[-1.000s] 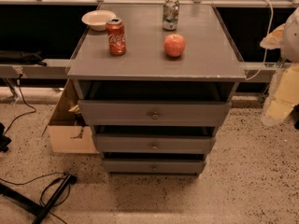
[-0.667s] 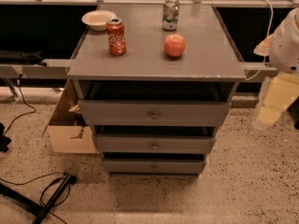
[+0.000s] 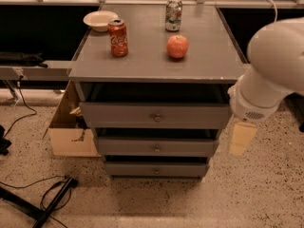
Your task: Open top drawer
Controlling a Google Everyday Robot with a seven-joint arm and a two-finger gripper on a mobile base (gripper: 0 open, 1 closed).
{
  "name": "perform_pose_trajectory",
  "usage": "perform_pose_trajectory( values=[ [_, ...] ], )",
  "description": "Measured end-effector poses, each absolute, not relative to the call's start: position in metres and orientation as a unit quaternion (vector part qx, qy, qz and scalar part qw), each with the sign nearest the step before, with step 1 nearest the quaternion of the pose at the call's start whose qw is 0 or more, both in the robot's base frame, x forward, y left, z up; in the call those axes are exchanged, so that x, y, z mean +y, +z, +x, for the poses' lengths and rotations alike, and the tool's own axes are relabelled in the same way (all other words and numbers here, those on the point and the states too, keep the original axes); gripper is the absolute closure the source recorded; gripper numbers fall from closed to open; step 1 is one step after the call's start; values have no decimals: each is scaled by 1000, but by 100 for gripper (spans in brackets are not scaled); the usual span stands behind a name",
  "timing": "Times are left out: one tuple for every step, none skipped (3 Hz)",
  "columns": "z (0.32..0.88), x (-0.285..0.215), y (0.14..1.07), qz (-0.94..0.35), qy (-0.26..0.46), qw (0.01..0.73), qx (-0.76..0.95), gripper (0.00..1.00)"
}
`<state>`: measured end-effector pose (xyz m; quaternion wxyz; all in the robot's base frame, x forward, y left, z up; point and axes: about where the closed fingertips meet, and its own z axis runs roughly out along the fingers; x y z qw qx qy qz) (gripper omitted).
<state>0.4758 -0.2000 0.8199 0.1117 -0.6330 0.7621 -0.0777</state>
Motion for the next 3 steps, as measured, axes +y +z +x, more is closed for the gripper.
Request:
perform_pose_trajectory(
  values=[
    [497,-193,770,-647,-93,86,752,0],
    [525,-190,729,-664,-101,59,739,0],
    [528,-188,728,-667,-104,62,735,0]
  ],
)
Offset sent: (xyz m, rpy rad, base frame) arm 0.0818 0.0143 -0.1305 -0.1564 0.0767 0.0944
